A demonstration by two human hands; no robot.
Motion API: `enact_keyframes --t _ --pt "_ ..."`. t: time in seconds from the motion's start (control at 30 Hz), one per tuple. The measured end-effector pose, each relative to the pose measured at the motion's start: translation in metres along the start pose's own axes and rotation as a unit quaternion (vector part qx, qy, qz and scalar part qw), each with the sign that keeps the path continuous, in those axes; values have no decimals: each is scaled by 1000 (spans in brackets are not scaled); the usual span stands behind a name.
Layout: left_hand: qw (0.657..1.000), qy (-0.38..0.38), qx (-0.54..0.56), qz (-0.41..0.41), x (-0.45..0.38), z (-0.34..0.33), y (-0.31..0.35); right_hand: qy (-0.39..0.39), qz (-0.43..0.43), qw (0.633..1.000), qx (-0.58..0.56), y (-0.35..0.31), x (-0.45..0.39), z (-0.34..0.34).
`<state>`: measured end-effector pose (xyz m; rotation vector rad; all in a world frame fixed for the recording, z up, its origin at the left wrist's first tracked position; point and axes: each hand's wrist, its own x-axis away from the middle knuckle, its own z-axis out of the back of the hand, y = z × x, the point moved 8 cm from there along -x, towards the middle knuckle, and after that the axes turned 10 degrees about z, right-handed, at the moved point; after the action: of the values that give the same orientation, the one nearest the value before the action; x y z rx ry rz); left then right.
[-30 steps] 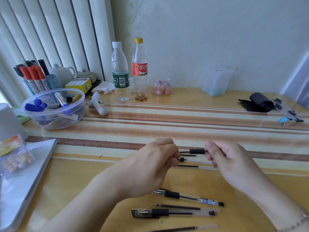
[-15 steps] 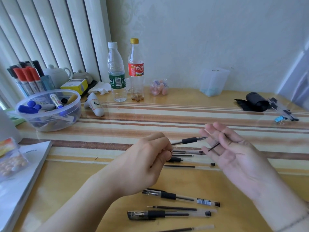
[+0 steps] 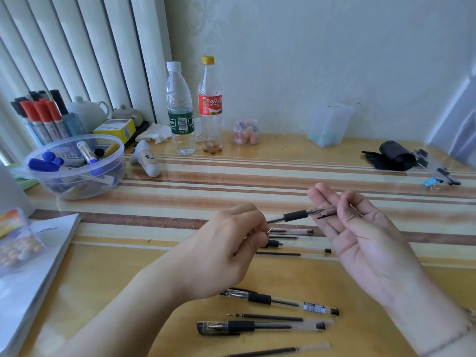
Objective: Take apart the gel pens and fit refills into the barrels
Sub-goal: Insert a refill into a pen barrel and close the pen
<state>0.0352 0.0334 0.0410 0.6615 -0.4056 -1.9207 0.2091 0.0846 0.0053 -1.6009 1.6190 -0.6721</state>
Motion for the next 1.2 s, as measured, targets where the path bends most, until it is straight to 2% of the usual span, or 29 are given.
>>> enact_keyframes --t 0.2,0.4,0.63,0.73,0.83,1.0,1.07,1.13,1.17,1.2 --pt "1000 -6 15 1 0 -3 1 -33 5 998 62 4 4 -8" --pt "999 2 34 -2 -1 1 3 -36 14 996 76 7 10 -13" --pt "999 -7 33 -26 1 2 6 -35 70 988 132 0 15 -17" --pt "998 -1 60 -32 -2 3 6 -45 83 988 120 -6 15 -21" --pt "993 -9 109 -33 -2 -2 7 -87 73 985 127 -1 16 -30" --pt "954 -73 290 13 -5 -6 -2 -118 115 974 157 -6 19 -35" --pt "947 -62 316 27 -8 -2 -7 -106 149 976 119 -18 17 -33" --pt "934 -11 352 64 -10 7 -19 -96 181 973 109 -30 18 -28" --pt "915 25 394 89 -11 14 -29 -107 208 957 174 -34 20 -28" --pt "883 63 452 113 -11 21 -40 -128 233 918 293 -34 22 -29"
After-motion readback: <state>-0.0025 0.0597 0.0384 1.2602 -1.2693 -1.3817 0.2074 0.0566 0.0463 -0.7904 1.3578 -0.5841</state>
